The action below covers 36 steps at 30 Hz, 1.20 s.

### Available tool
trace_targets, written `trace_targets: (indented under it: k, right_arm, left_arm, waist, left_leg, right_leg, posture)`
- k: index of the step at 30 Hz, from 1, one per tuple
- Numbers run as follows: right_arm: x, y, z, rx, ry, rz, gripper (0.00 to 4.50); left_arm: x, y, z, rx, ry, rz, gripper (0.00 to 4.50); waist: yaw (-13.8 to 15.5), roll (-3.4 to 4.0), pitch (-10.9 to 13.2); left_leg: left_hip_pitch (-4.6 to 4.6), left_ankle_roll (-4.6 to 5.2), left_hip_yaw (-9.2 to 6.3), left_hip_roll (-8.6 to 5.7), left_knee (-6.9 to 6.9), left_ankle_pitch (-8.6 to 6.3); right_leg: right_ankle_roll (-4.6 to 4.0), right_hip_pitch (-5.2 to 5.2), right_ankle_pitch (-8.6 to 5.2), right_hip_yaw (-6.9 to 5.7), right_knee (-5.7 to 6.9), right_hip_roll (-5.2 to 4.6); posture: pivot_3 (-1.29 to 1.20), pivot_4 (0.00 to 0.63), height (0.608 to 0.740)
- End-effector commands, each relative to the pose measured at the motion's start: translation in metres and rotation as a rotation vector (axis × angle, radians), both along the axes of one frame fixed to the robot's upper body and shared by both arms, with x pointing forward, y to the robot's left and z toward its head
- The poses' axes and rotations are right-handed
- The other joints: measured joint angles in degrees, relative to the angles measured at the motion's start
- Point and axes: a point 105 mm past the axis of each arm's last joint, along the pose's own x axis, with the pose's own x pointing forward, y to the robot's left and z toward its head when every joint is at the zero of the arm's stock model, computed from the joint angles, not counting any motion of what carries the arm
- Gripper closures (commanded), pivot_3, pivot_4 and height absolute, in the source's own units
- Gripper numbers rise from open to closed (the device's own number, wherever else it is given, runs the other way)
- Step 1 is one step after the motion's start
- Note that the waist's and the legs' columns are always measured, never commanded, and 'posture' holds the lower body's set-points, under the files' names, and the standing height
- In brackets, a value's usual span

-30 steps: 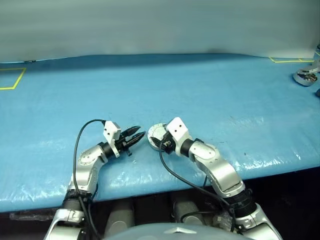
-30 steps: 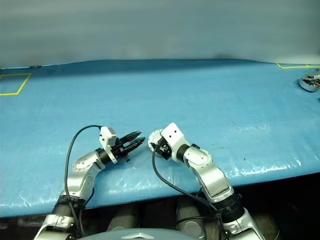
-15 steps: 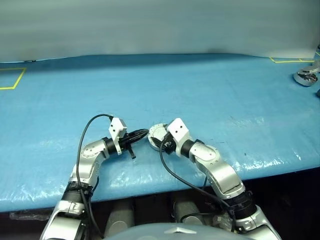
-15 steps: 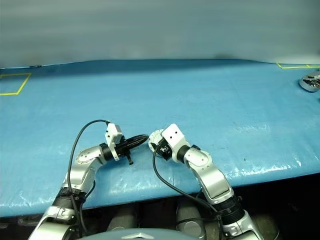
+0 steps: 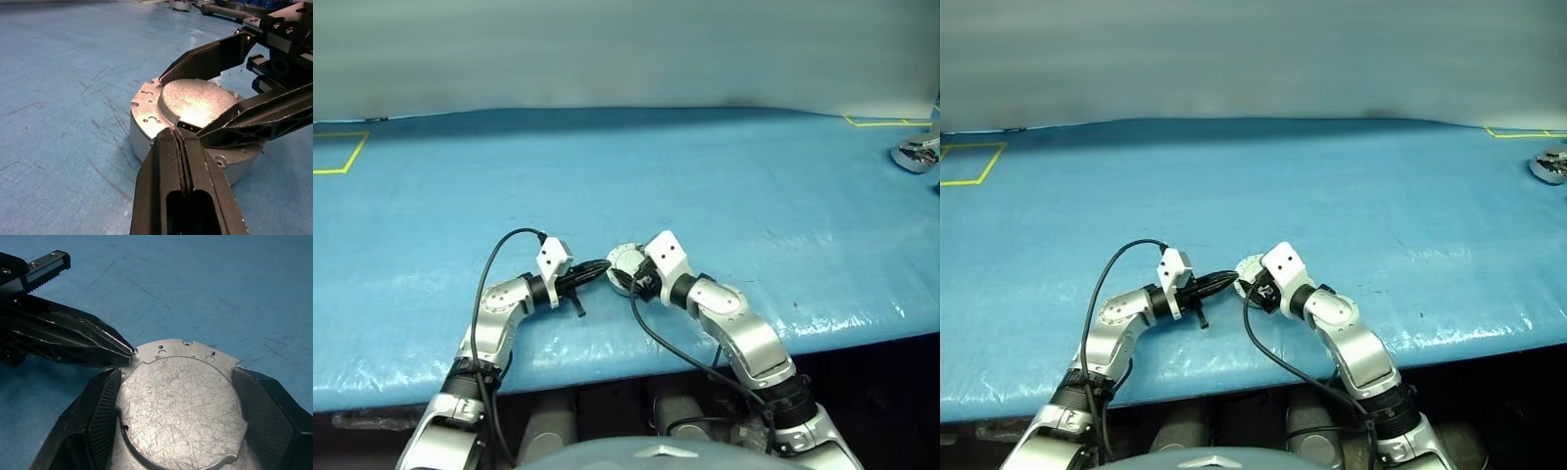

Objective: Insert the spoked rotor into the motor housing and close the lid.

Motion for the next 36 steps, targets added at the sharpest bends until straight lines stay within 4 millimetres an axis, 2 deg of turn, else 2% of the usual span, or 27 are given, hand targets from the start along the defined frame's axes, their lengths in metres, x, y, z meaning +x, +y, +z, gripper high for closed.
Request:
trace_targets:
  k: [1, 3, 11, 14, 17, 19, 24, 30, 35, 36]
  right_arm:
    - [-0.012, -0.003, -0.017, 0.007, 0.112, 0.035, 0.53]
    - [-0.013, -0.001, -0.008, 0.065, 0.102, 0.042, 0.03]
    - [-0.012, -0.008, 0.031, 0.249, 0.022, 0.027, 0.03]
    - [-0.006, -0.017, 0.049, 0.412, 0.028, -0.038, 0.03]
    - [-0.001, -0.030, 0.055, 0.523, 0.067, -0.117, 0.03]
    - [0.001, -0.039, 0.053, 0.554, 0.096, -0.158, 0.03]
    - [0.000, -0.060, 0.028, 0.559, 0.261, -0.276, 0.03]
    - [-0.013, -0.064, 0.009, 0.709, 0.455, -0.284, 0.03]
    - [-0.018, -0.059, 0.010, 0.894, 0.551, -0.242, 0.03]
    - [-0.018, -0.058, 0.010, 0.927, 0.566, -0.239, 0.41]
  left_arm:
    - [-0.008, -0.006, -0.013, 0.022, 0.042, -0.017, 4.50]
    - [-0.010, -0.008, -0.014, 0.015, 0.045, -0.015, 4.50]
    - [-0.014, -0.012, -0.015, 0.001, 0.047, -0.011, 4.50]
    - [-0.015, -0.012, -0.015, -0.004, 0.051, -0.014, 4.50]
    - [-0.016, -0.012, -0.015, -0.007, 0.052, -0.014, 4.50]
    - [-0.017, -0.012, -0.015, -0.009, 0.051, -0.012, 4.50]
    - [-0.018, -0.013, -0.015, -0.017, 0.051, -0.010, 4.50]
    - [-0.019, -0.013, -0.016, -0.020, 0.050, -0.007, 4.50]
    - [-0.018, -0.013, -0.015, -0.021, 0.044, -0.002, 4.50]
    - [-0.018, -0.013, -0.015, -0.021, 0.043, -0.001, 4.50]
  waist:
    - [0.16, 0.01, -0.02]
    - [0.26, 0.01, -0.02]
    - [0.87, 0.03, -0.01]
    - [1.02, 0.08, 0.03]
    - [1.12, 0.09, 0.04]
    - [1.15, 0.11, 0.05]
    - [1.15, 0.15, 0.06]
    - [1.13, 0.18, 0.07]
    - [1.10, 0.24, 0.09]
    - [1.10, 0.24, 0.09]
  left_leg:
    - [-0.02, 0.00, 0.00, 0.00, -0.03, -0.01]
    - [-0.04, -0.01, -0.04, 0.00, -0.11, -0.02]
    - [-0.16, -0.01, -0.08, 0.00, -0.17, -0.06]
    - [-0.19, 0.00, -0.09, 0.00, -0.23, -0.08]
    - [-0.23, 0.00, -0.10, 0.00, -0.23, -0.08]
    - [-0.26, 0.00, -0.10, -0.01, -0.23, -0.09]
    - [-0.25, 0.00, -0.11, -0.02, -0.25, -0.09]
    - [-0.26, 0.03, -0.10, -0.02, -0.27, -0.10]
    - [-0.26, 0.03, -0.09, -0.01, -0.22, -0.10]
    - [-0.26, 0.03, -0.09, -0.01, -0.23, -0.10]
  right_leg:
    - [0.00, 0.00, 0.00, -0.01, -0.06, -0.01]
    - [0.00, 0.02, 0.00, -0.05, -0.19, 0.00]
    - [0.01, 0.02, 0.01, -0.10, -0.42, 0.00]
    - [0.01, 0.01, 0.01, -0.11, -0.47, 0.00]
    - [0.02, 0.00, 0.02, -0.12, -0.50, -0.01]
    - [0.03, 0.02, 0.02, -0.12, -0.54, -0.02]
    - [0.03, 0.01, 0.02, -0.12, -0.55, -0.03]
    - [0.03, 0.01, 0.02, -0.12, -0.55, -0.03]
    - [0.03, 0.01, 0.02, -0.11, -0.55, -0.03]
    - [0.03, 0.02, 0.02, -0.11, -0.55, -0.03]
  posture:
    - [0.00, 0.150, 0.740]
    - [0.00, 0.150, 0.740]
    - [0.00, 0.150, 0.740]
    - [0.00, 0.150, 0.740]
    - [0.00, 0.150, 0.740]
    - [0.00, 0.150, 0.740]
    - [0.00, 0.150, 0.740]
    - [0.00, 0.150, 0.740]
    - [0.00, 0.150, 0.740]
    - [0.00, 0.150, 0.740]
